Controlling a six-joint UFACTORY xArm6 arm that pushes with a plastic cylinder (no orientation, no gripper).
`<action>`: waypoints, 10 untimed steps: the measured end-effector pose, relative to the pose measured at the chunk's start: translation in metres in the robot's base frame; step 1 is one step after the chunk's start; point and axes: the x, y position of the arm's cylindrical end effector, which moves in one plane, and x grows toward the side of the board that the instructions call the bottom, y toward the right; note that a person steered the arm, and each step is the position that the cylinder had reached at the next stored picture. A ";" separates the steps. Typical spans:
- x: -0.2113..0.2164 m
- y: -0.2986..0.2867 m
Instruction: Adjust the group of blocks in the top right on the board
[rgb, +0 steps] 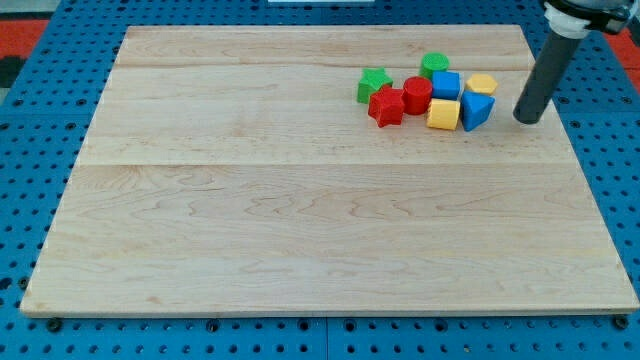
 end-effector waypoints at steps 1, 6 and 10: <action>0.001 -0.044; -0.036 -0.038; 0.004 0.009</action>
